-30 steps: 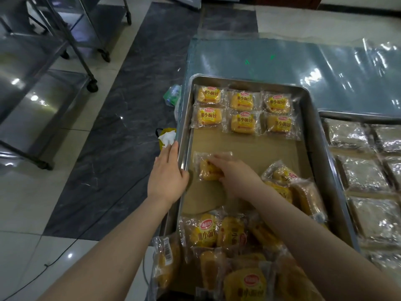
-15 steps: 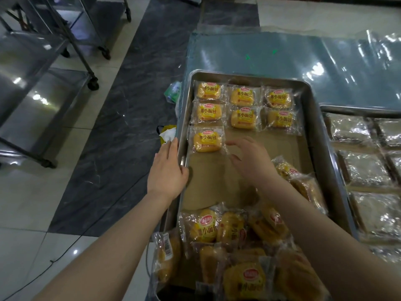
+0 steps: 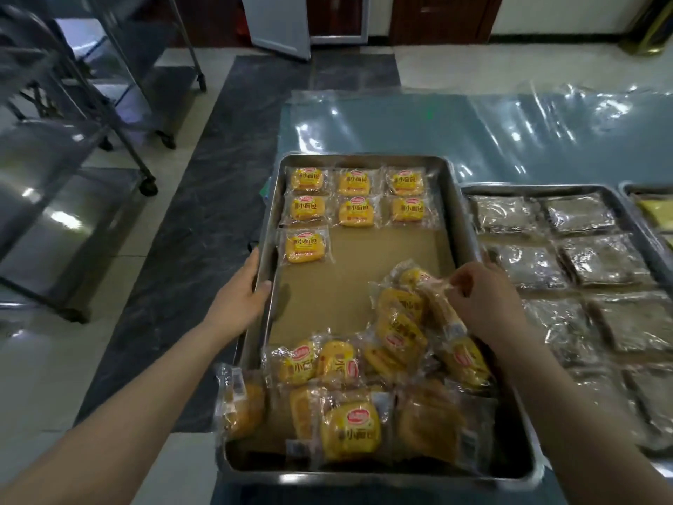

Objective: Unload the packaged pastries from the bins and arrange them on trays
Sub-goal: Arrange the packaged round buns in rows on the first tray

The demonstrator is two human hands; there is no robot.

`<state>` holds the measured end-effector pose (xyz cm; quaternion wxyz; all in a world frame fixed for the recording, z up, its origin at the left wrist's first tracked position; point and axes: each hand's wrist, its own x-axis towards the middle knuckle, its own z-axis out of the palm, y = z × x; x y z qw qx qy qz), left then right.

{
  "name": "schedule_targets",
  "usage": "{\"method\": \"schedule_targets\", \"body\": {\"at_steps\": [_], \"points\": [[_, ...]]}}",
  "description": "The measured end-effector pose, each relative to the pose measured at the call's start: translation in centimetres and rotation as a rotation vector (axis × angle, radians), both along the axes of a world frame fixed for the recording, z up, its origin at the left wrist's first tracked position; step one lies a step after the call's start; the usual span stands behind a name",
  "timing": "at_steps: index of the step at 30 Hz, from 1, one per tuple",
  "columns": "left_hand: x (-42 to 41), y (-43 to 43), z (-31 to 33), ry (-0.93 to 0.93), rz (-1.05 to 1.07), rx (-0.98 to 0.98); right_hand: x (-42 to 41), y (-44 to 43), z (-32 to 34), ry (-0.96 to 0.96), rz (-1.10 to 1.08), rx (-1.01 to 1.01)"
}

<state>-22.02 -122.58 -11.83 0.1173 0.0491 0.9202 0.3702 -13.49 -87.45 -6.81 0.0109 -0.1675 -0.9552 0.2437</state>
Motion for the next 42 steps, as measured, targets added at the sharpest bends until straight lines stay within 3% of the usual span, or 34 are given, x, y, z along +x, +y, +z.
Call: {"method": "schedule_targets", "body": {"at_steps": [4, 11, 15, 20, 22, 25, 30, 37, 42], "points": [[3.7, -1.0, 3.0, -0.038, 0.018, 0.243, 3.2, -1.5, -0.5, -0.003, 0.085, -0.127], [11.2, -1.8, 5.0, -0.117, 0.042, 0.333, 4.8, -4.9, -2.2, -0.139, 0.386, -0.091], [13.9, -1.9, 3.4, 0.049, 0.250, -0.034, 4.6, -6.1, -2.9, -0.161, 0.318, -0.107], [15.2, -2.2, 3.2, 0.098, 0.269, -0.110, 3.6, -7.2, -2.9, -0.179, 0.134, -0.179], [15.0, -2.3, 3.7, 0.155, 0.292, -0.086, 2.9, -7.2, -2.7, -0.215, 0.122, -0.248], [14.2, -2.8, 4.4, 0.187, 0.355, 0.035, 1.7, -6.7, -2.7, -0.116, 0.103, -0.411], [12.2, -2.3, 5.7, 0.176, 0.494, 0.312, -0.4, -6.1, -1.8, 0.010, -0.040, -0.975], [8.8, 0.9, 5.5, 0.192, 0.493, 0.407, -5.2, -4.3, -2.6, -0.003, -0.197, -1.065], [5.7, 4.1, 4.4, 0.158, 0.482, 0.362, -9.9, -3.4, -3.7, 0.033, -0.199, -0.981]]}}
